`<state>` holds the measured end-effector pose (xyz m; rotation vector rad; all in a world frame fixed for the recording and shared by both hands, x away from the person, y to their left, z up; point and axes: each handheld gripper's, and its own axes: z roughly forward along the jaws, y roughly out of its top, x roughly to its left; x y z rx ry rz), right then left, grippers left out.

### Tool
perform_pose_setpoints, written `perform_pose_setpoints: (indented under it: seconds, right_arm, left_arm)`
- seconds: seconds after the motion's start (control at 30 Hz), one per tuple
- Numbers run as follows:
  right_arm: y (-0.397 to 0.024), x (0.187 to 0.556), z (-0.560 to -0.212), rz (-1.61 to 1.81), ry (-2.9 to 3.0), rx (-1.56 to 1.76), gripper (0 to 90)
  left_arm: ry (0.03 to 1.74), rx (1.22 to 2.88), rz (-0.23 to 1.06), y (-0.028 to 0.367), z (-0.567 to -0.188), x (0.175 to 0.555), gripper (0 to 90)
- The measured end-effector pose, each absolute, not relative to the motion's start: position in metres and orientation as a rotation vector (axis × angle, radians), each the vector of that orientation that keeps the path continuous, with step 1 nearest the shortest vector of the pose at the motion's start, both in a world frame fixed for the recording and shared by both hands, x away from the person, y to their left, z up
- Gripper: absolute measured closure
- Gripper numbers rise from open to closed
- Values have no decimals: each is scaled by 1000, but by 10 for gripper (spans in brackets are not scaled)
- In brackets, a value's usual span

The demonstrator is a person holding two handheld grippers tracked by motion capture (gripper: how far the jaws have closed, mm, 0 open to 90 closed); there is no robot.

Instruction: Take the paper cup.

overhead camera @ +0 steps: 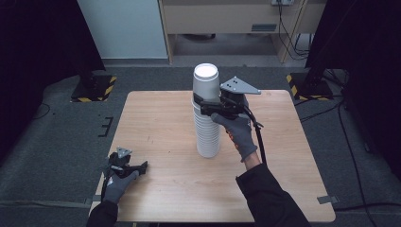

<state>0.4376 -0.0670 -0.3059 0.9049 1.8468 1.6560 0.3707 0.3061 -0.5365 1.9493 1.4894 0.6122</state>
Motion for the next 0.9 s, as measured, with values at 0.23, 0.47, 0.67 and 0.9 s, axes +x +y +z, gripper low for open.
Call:
perform_pose_setpoints:
  seconds: [0.23,0.47,0.67,0.9]
  right_arm:
    - [-69,438,-305,1676,1840,906,145]
    - [-71,437,-299,1697,1828,902,146]
    - [-70,437,-295,1702,1827,894,147]
    - [-67,439,-284,1683,1826,882,147]
  left_arm:
    - [1489,1949,612,306,-536,371,20]
    - [1489,1949,612,306,-536,371,21]
    - [1489,1951,612,306,-536,371,18]
    - [1487,1952,611,306,-537,371,18]
